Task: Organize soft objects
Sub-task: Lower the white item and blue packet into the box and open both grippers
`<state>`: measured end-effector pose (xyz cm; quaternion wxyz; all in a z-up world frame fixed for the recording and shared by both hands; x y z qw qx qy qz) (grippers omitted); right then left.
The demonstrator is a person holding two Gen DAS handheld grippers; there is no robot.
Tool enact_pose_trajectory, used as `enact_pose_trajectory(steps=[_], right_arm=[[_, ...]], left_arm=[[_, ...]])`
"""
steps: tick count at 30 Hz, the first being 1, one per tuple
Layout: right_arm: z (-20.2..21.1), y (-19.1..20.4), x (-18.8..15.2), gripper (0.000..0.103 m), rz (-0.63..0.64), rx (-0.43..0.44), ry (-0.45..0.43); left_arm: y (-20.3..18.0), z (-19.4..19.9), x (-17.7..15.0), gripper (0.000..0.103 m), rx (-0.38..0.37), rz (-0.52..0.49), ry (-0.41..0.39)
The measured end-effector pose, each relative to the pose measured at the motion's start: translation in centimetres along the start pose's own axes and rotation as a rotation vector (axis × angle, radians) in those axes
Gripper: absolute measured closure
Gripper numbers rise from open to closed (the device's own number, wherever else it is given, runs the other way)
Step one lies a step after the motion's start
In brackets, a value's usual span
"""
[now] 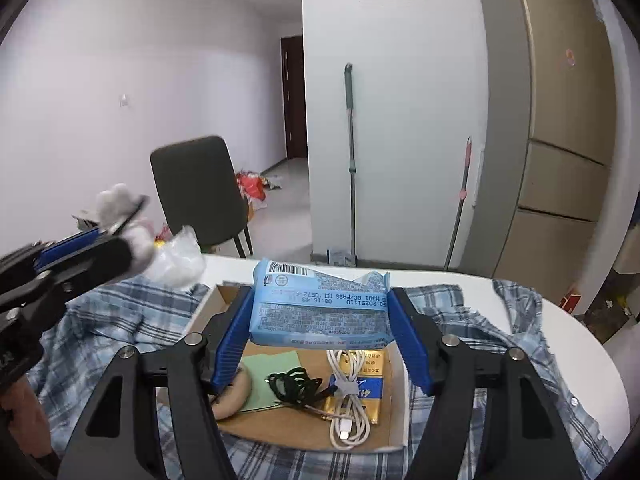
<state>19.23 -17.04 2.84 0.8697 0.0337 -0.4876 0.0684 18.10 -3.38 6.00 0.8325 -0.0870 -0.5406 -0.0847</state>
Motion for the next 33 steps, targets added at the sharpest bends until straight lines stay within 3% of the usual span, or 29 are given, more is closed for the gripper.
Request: enact_pose_trajectory(steps=[4,9,15,21,24,27,33], right_arm=[[-3.6,-0.7,-2.4,0.037,-0.053,0.030,0.091],[-5.5,-0.4,-4.0,0.037,-0.025,0.057,0.170],[-6.1,0.2,-5.0,0.036,-0.002,0.011,0.187],[-6.5,0.3,-5.4,0.032,0.004,0.026,0.203],[-6.8,0.4,-5.6,0.022,0.012,0.048,0.231],[-6.8,0.2,-5.7,0.014,0.028,0.043,0.260],[-5.1,-0.3,-4.3,0.014,0.033,0.029,0.233]], left_arm=[[0.6,-4.8,-1.6,0.078,0.017,0.029,0.118],[1.5,-7.9,-3.2,0.078,0.029,0.039,0.191],[3.0,-9.1,-4.7,0.078,0.017,0.100,0.226],[3.2,-9.5,-5.3,0.077,0.013,0.101,0.244],[3.2,-9.6,-5.5,0.068,0.022,0.105,0.246],[3.5,-8.9,-5.3,0.046,0.041,0.109,0.225],[3.5,-7.7,-4.3,0.045,0.051,0.110,0.194]])
Point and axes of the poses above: each gripper's, at about its wrist camera, not at the fingertips, and z roughly against the way its jaws point, y to its left, x to its top, the point moved 1 cm from there along -z, roughly the way its jaws point, and after that the axes turned 1 degree about -x, right-handed, at the moved point
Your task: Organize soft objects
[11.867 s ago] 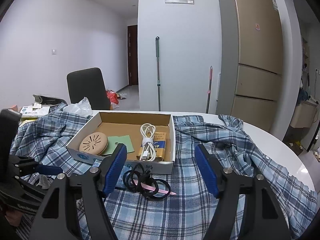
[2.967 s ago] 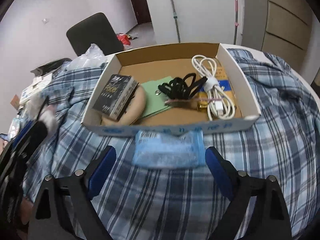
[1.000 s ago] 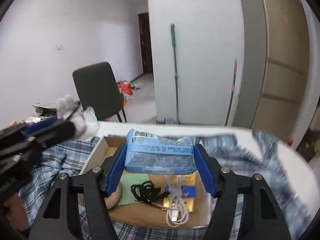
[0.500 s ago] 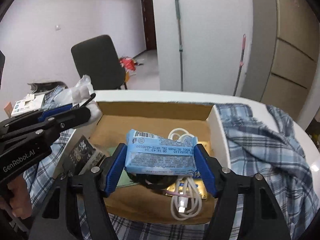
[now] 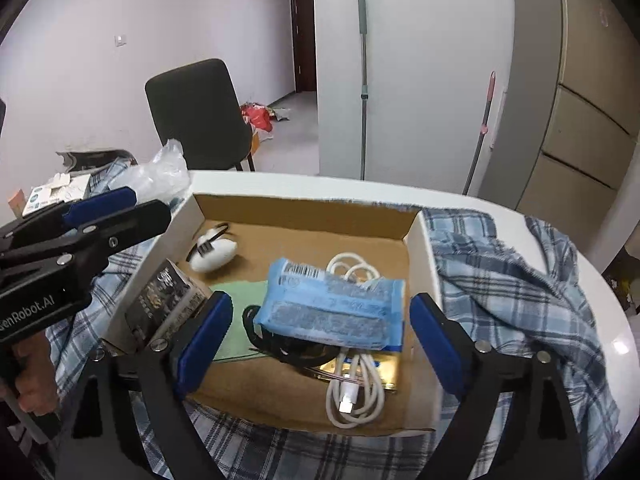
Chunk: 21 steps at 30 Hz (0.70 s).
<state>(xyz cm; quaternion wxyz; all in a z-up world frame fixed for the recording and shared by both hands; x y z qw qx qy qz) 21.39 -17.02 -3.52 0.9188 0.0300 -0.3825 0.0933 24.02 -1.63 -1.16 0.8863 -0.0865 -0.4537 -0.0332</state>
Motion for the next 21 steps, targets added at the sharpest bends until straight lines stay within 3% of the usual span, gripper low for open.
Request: enact_pose_trajectory(steps=[14,15,16,18,21], right_arm=[[11.4,-0.7,0.8,0.013,-0.053,-0.022,-0.238],[12.1,-0.8,0.7,0.010,-0.060,-0.016,-0.257],[13.1,-0.9,0.5,0.007,-0.066,-0.013,-0.284],[14.9,-0.9,-0.1,0.003,-0.072,-0.022,-0.349],[16.8,-0.5,-0.9,0.000,-0.060,-0.040,-0.416]], left_arm=[[-1.3,13.0,0.3,0.045,0.039,-0.046,-0.297],[-1.3,14.0,0.0,0.039,0.042,-0.041,-0.320],[-1.4,15.2,-0.4,0.021,0.046,-0.032,-0.350],[-1.6,17.6,-1.5,0.003,0.062,-0.024,-0.428],[-2.2,19.9,-2.9,0.000,0.078,-0.048,-0.492]])
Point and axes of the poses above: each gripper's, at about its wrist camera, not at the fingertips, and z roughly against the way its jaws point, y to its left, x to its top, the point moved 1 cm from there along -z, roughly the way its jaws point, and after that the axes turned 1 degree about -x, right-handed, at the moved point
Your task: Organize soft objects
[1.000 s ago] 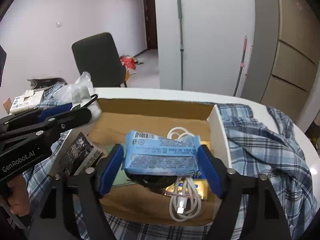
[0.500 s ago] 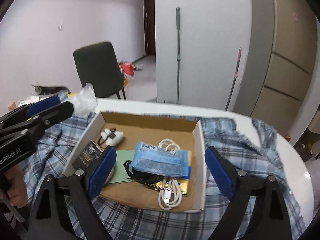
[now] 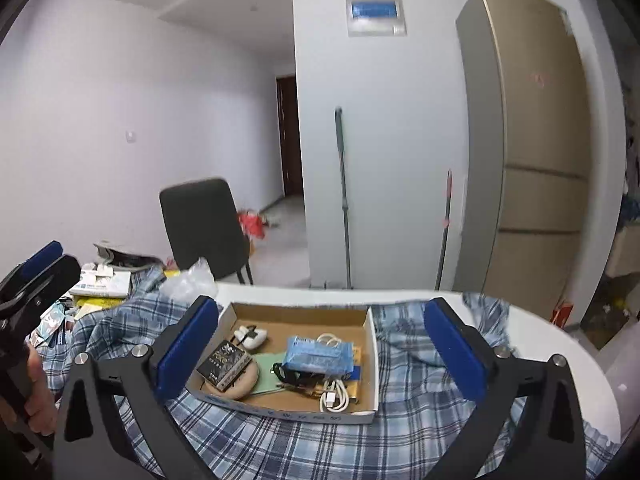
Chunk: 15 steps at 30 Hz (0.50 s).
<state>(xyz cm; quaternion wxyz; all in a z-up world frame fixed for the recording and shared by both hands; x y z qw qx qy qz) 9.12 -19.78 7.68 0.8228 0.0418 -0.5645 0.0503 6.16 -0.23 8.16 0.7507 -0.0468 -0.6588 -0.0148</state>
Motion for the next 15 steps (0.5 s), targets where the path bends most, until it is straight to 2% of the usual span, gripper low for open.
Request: enact_pose_trajectory(steps=[4,9,15], right_arm=[[2.1,0.5,-0.5,0.000,0.015,-0.007,-0.089],[4.6,0.5,-2.9,0.000,-0.006,-0.003,-0.232],[4.5,0.4,-6.1,0.000,0.029,-0.014,-0.220]], left_arm=[[-0.6,1.6,-1.0,0.000,-0.009,-0.024,-0.004],[-0.1,2.2,-3.5,0.000,0.018,0.005,-0.006],[0.9,1.7,-6.7,0.000,0.020,-0.005,0.019]])
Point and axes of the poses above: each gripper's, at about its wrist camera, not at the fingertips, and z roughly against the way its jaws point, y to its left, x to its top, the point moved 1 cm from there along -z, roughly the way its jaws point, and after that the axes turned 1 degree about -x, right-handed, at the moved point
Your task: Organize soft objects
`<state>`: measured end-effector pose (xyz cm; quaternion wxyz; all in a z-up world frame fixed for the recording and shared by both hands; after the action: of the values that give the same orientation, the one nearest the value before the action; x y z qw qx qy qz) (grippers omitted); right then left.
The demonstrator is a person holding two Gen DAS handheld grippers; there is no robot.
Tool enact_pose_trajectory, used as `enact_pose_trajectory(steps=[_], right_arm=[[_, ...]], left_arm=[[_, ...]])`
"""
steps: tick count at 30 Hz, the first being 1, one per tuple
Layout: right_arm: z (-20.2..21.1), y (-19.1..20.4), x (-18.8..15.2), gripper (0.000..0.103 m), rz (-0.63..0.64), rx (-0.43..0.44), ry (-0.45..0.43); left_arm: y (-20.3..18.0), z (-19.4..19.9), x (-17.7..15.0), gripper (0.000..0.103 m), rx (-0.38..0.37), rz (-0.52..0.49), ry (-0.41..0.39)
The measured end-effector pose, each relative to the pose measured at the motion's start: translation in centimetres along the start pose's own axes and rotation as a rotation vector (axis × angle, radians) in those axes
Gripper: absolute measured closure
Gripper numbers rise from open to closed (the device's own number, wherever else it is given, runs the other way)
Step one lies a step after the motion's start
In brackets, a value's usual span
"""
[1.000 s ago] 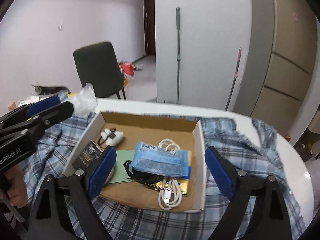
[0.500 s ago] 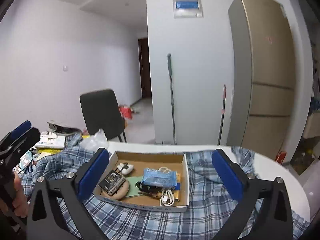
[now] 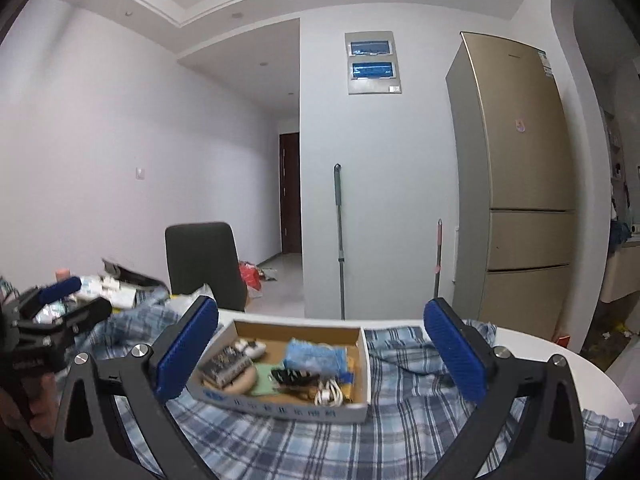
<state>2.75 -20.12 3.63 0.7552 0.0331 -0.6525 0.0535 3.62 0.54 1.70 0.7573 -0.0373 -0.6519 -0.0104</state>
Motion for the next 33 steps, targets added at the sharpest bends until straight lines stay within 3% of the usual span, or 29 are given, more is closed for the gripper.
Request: enact_pose_trajectory(steps=[9,14,26,33], right_arm=[[0.4,0.5,-3.4,0.000,0.055,0.026,0.013],[0.8,1.2,-3.6,0.000,0.091,0.026,0.003],[1.1,1.2,-3.5,0.000,0.096,0.026,-0.013],[0.7,0.8,-3.5,0.000,0.080,0.020,0.003]], left_arm=[[-0.6,-0.2,-2.0,0.000,-0.012,-0.023,0.008],[-0.7,0.2,-2.0,0.000,0.013,-0.030,-0.017],[0.1,-0.4,-2.1,0.000,0.037,0.005,0.010],[0.1,0.1,-2.1,0.000,0.025,0.004,-0.013]])
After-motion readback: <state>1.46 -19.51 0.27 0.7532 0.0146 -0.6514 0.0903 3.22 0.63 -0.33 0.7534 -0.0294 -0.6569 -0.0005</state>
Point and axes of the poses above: each gripper's, at about its wrist camera, not at the fingertips, and z roughly against the way its jaws point, y to its left, x to its top, the point moved 1 cm from there along -z, roughly the way its jaws point, and after that the axes turned 1 degree about -x, right-handed, at the moved point
